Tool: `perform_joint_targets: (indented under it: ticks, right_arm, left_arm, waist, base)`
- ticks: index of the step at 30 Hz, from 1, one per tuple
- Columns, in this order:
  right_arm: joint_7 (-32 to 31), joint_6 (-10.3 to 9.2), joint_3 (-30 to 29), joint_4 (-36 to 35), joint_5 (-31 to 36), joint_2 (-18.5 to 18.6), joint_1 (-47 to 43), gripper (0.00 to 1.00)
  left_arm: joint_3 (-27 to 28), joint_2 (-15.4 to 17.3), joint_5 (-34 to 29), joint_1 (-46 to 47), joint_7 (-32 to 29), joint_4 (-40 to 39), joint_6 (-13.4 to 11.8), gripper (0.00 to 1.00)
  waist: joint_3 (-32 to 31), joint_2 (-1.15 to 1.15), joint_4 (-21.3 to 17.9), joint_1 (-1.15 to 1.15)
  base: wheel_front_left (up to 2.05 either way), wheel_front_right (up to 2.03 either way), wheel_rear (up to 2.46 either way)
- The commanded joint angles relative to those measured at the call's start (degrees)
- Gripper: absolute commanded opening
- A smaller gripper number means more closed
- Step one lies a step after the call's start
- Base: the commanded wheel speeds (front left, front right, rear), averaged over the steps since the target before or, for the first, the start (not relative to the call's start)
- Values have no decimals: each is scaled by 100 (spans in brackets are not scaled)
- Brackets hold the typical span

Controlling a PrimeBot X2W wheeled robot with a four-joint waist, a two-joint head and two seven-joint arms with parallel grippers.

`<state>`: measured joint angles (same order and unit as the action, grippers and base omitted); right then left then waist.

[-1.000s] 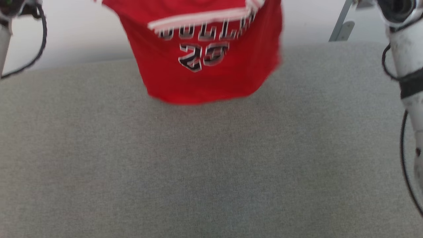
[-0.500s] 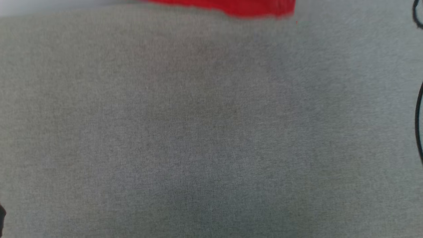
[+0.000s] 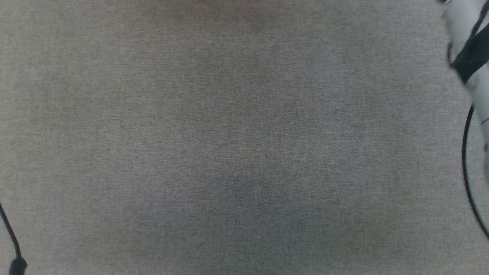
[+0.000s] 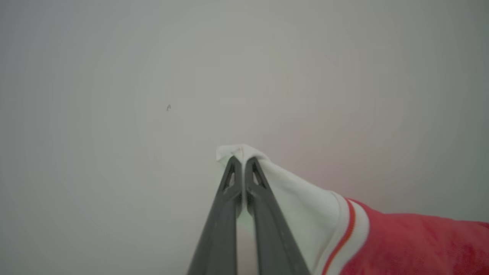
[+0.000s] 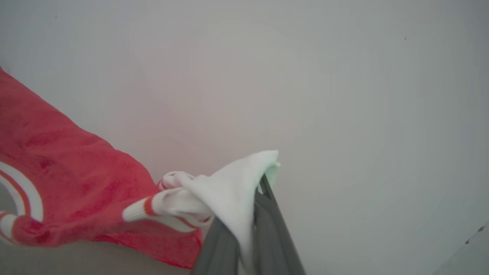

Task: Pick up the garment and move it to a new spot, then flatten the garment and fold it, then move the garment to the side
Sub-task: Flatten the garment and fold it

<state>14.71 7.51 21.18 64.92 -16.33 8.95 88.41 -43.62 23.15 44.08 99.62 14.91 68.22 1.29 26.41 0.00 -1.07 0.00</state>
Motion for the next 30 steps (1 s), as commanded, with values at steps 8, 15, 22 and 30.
perform_joint_targets:
  ticks: [8,15,22,30]
  right_arm:
    - [-1050,-4,621,-79,-1444,-34,-715,0]
    - [-2030,-3,1443,-929,-2566,564,-1667,0]
    - [-2275,-3,2177,-1875,-3266,1237,-2650,0]
    - [-1855,-3,2448,-2209,-3305,1618,-3439,0]
  left_arm:
    - [-93,-189,290,-995,-1229,478,335,0]
    - [-321,-317,468,-1903,-2863,537,556,0]
    - [-516,-351,581,-2777,-3268,337,610,0]
    - [-581,-187,815,-3823,-3091,-182,619,0]
  waist:
    - [-245,0,161,0]
    - [-669,0,284,0]
    - [-998,0,340,0]
    - [-1259,0,342,0]
  base:
    - [0,0,0]
    - [0,0,0]
    - [0,0,0]
    - [0,0,0]
